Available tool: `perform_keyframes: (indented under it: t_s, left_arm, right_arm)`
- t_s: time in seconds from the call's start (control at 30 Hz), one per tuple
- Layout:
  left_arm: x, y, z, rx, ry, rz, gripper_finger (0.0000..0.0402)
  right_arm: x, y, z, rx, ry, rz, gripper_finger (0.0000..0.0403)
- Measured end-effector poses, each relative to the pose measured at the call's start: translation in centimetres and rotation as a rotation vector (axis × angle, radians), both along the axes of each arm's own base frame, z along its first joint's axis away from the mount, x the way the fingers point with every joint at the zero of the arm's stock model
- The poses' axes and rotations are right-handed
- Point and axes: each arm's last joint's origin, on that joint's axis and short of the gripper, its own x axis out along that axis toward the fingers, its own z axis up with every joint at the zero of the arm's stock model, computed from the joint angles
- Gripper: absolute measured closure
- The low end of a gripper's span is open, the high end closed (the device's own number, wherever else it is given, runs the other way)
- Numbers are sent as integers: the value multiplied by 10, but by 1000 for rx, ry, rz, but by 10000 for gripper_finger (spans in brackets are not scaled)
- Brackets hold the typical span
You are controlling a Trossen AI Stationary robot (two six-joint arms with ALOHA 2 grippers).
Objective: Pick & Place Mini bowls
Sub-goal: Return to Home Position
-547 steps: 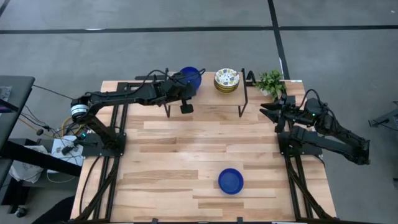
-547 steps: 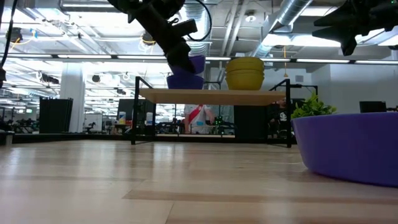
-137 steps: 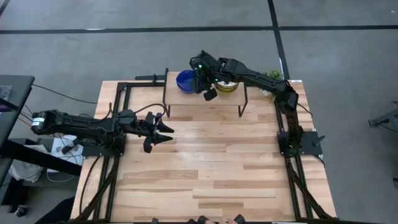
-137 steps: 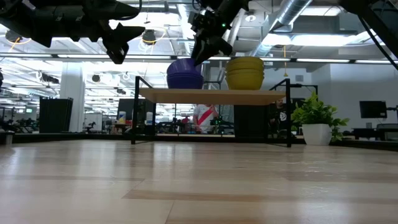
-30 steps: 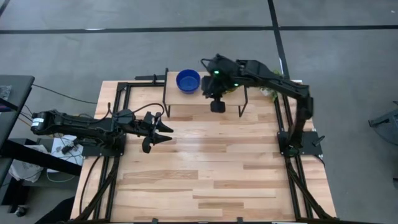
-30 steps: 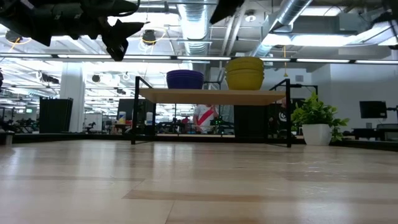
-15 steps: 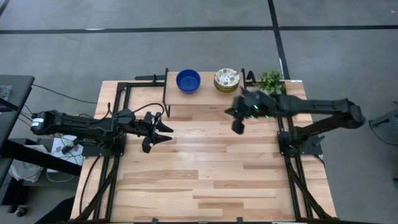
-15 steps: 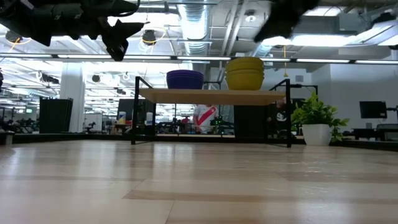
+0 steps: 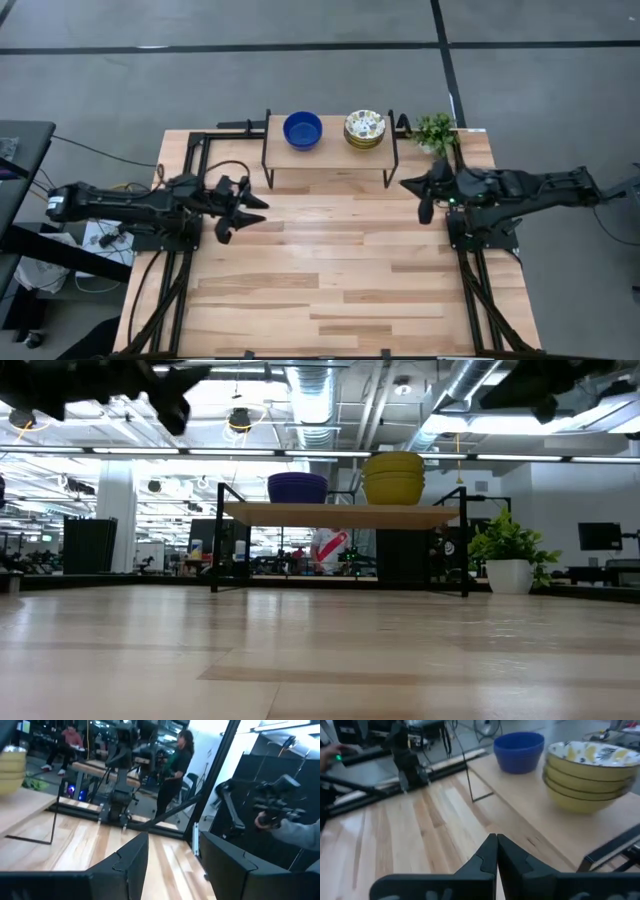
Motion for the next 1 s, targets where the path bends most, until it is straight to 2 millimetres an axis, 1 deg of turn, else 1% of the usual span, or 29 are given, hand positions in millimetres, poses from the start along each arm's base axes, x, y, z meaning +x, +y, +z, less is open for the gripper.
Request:
perform_keyframes:
  t_s: [0.2,0.3,0.37,0.47,0.6,0.67,0.73,0.83,1.0]
  left_arm:
    - [-33,-1,5,-7,-34,8,224]
    - [-45,0,2,-10,-18,43,224]
    - [-49,1,-2,-18,24,82,224]
    - [-51,2,-8,-2,77,129,224]
    - [-50,0,-9,68,68,129,224]
    - [-48,0,-16,71,85,144,224]
    - [-45,0,-26,63,119,162,224]
    - [-43,-1,-38,50,135,155,224]
    - [-53,-1,-35,66,54,161,224]
  right_arm:
    - [-22,2,-8,12,-80,-37,403]
    - [-30,2,-13,20,-113,-60,403]
    - [-34,2,-18,28,-126,-78,403]
    - [-37,2,-29,34,-129,-100,403]
    - [-37,4,-46,43,-109,-124,403]
    - [-35,5,-56,43,-93,-146,403]
    - [-35,6,-63,48,-87,-164,403]
    - [-33,8,-72,55,-93,-168,403]
    - [-38,9,-76,42,-118,-174,403]
